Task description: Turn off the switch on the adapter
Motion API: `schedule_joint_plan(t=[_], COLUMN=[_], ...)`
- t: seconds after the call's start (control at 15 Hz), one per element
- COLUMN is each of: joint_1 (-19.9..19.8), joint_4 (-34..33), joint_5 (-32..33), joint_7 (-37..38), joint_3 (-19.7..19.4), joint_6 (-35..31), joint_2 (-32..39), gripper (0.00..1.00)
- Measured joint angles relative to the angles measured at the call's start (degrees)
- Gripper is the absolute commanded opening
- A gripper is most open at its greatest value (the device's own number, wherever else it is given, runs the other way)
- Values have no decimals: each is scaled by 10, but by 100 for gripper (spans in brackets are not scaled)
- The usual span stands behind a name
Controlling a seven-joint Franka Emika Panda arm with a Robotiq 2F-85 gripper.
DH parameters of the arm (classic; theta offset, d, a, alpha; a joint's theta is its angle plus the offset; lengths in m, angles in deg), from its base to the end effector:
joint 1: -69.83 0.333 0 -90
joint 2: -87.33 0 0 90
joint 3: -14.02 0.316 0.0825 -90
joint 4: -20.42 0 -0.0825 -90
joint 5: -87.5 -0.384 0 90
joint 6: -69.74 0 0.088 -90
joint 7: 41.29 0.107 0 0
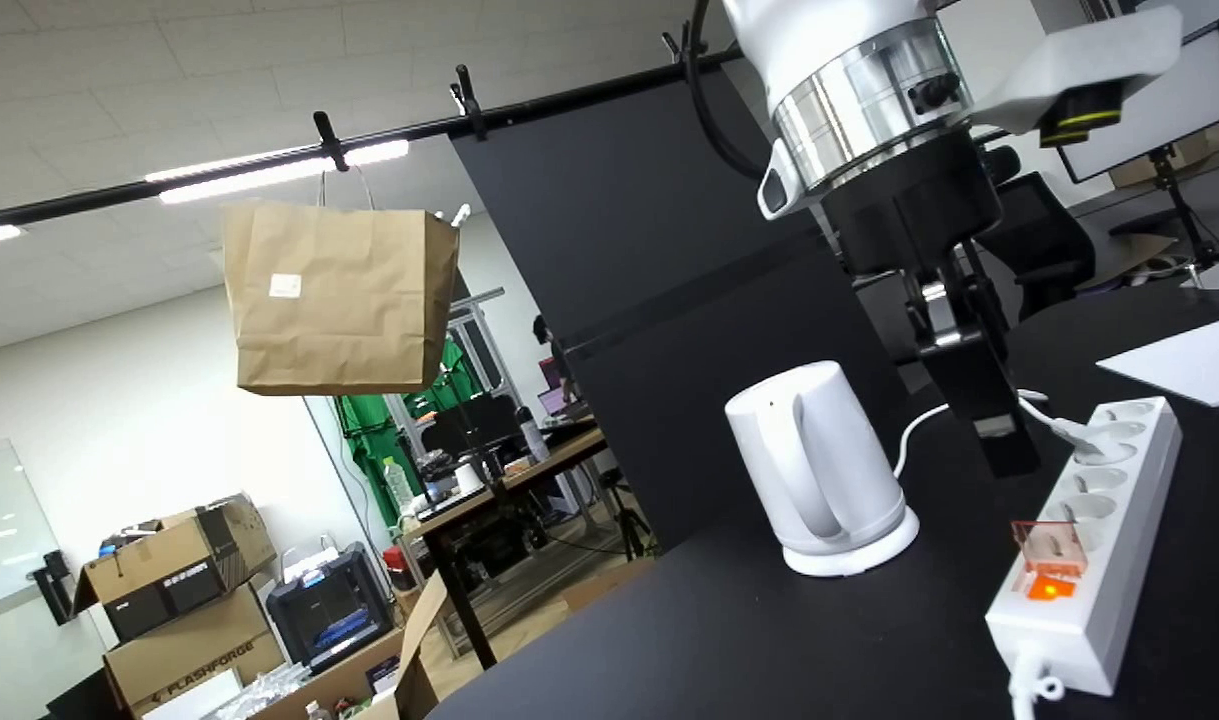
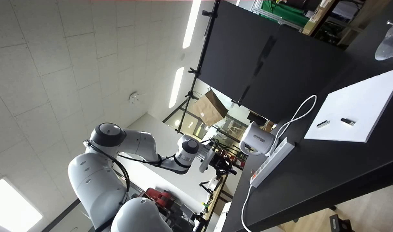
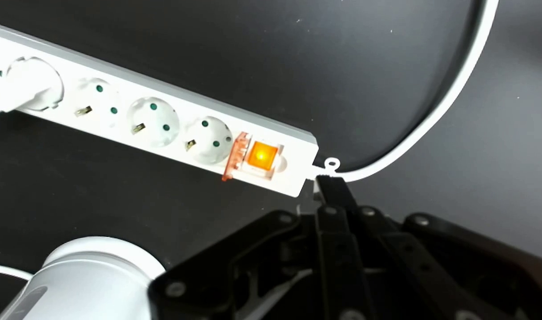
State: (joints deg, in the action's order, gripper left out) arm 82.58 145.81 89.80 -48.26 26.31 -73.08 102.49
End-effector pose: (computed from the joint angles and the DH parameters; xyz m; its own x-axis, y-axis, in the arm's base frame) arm 0.5098 0.2377 0.2723 0.8349 0.5482 0.0500 0.5497 -0.8350 -0.0241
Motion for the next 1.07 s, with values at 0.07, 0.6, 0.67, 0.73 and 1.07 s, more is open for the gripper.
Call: schedule_joint_plan(t=[0.07,0.6,0.67,0.73,1.07], joint_1=[0,-1,0,1,20], joint_4=[0,21,25,29,41], joint_5=[0,15,24,35,90], joint_7=[0,3,5,9,41], joint_3=[0,-14,-17,-20,-46], joint_6=[0,-86,-99,-111,-151], joint_2=[0,36,42,47,65], gripper=[0,0,0,0,0])
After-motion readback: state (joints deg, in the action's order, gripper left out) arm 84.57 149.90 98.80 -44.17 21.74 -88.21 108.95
